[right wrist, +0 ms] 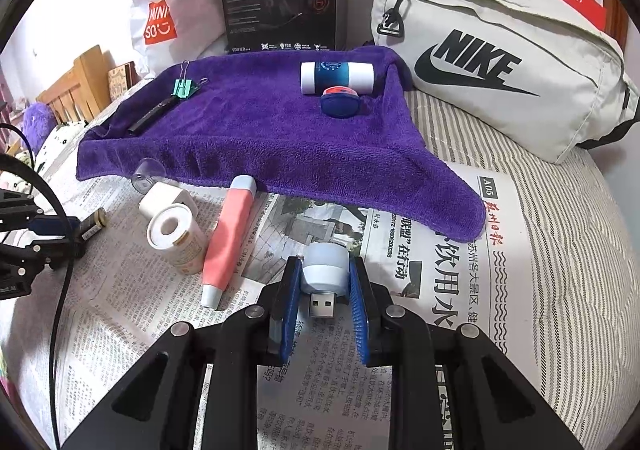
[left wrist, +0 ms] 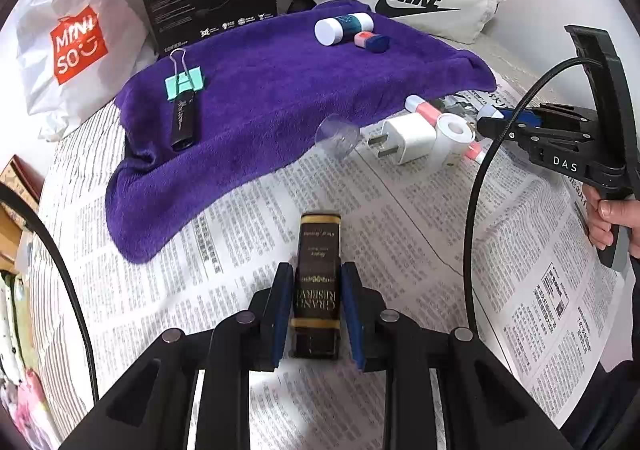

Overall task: Organize rigid objects
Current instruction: 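Carry the bottle over the towel with the left tool while the right tool carries the USB light there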

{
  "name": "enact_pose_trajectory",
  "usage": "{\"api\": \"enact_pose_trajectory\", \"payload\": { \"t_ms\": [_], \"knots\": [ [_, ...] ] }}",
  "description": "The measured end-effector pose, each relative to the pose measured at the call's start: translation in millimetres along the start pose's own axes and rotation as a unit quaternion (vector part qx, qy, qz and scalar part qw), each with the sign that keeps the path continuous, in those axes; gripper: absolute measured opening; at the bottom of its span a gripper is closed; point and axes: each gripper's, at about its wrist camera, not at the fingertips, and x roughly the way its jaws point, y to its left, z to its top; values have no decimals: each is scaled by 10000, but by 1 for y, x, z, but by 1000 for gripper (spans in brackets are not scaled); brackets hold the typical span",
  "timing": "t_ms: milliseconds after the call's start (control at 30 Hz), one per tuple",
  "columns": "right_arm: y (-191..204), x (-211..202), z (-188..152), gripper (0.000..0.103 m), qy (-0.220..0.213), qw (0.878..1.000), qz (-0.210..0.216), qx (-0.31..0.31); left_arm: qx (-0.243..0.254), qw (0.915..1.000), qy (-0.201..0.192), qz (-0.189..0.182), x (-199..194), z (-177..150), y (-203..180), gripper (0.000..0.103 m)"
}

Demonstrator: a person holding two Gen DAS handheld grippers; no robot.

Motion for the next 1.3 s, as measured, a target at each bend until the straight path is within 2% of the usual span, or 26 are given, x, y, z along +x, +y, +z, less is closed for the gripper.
{"api": "enact_pose_trajectory", "payload": {
  "t_ms": [200, 333, 533, 633, 967, 1300],
  "knots": [
    [-1, 0, 0, 24, 3, 10000, -22, -18, 52, 9998, -100, -158, 1, 0, 0, 23],
    [-4, 0, 1, 24, 38, 9999, 93, 44, -233, 9992, -116, -298, 2, 3, 6, 23],
    [-4, -12, 3, 24, 8, 9997, 242, 50, -372, 9988, -214, -237, -8, 3, 9, 23],
    [-3, -20, 8, 24, -43, 9994, 343, 60, -441, 9980, -332, -320, -16, 6, 12, 23],
    [5, -30, 24, 24, -93, 9995, 283, -138, -563, 9961, -609, -310, -34, 15, 20, 23],
    [7, -31, 42, 24, -157, 9993, 333, -57, -745, 9931, -858, -301, -38, 35, 37, 23]
  ]
}}
